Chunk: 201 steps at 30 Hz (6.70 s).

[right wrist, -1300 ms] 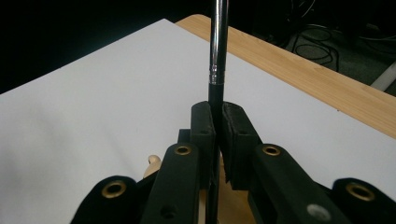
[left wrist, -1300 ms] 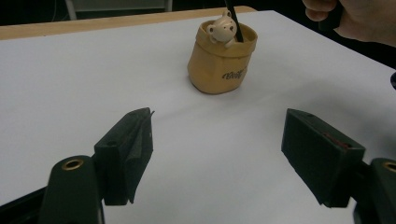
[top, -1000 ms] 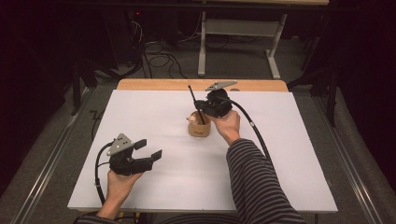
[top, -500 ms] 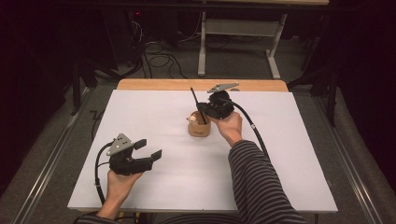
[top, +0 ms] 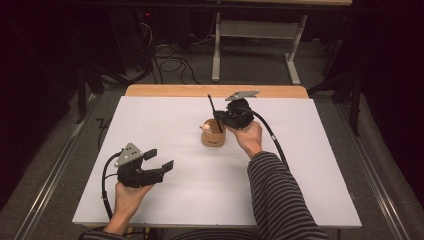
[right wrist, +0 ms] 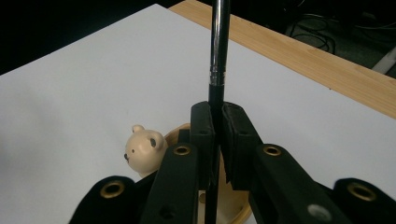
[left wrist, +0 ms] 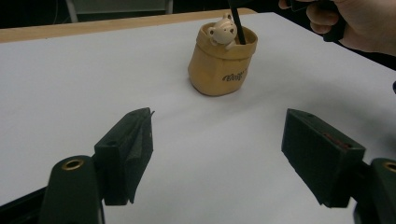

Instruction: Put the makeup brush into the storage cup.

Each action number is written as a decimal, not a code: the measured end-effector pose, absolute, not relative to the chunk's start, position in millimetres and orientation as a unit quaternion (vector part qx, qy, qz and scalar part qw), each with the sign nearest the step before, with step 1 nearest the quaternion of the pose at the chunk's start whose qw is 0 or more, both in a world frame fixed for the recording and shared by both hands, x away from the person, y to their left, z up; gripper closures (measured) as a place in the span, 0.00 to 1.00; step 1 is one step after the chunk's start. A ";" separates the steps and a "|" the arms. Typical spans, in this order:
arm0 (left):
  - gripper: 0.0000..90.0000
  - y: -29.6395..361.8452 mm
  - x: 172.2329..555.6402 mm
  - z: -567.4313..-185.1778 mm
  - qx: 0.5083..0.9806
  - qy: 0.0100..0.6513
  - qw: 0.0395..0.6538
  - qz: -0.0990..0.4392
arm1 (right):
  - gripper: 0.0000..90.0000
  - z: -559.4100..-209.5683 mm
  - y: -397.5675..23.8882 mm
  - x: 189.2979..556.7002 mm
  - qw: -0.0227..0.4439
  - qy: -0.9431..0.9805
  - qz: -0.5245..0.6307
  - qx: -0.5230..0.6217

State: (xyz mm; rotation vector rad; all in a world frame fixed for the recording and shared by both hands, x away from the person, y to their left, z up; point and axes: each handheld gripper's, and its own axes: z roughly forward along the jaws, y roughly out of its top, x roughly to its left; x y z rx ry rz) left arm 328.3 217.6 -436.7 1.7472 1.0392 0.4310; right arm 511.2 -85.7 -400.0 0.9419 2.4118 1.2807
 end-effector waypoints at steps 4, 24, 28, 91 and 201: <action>0.28 216.8 328.6 -437.0 0.726 0.430 0.506 0.177 | 0.95 -402.1 -87.1 509.7 0.127 0.830 0.438 0.323; 0.28 213.9 329.6 -436.8 0.727 0.429 0.506 0.178 | 0.94 -407.2 -89.6 506.6 0.132 0.833 0.432 0.320; 0.28 212.8 329.4 -436.5 0.729 0.424 0.506 0.178 | 0.94 -408.0 -89.4 505.7 0.133 0.834 0.429 0.320; 0.28 214.2 329.9 -436.5 0.728 0.429 0.503 0.182 | 0.61 -384.6 -135.8 486.3 0.139 0.827 0.437 0.326; 0.28 214.9 329.1 -435.4 0.724 0.430 0.507 0.185 | 0.65 -356.3 -249.9 387.2 0.154 0.782 0.506 0.330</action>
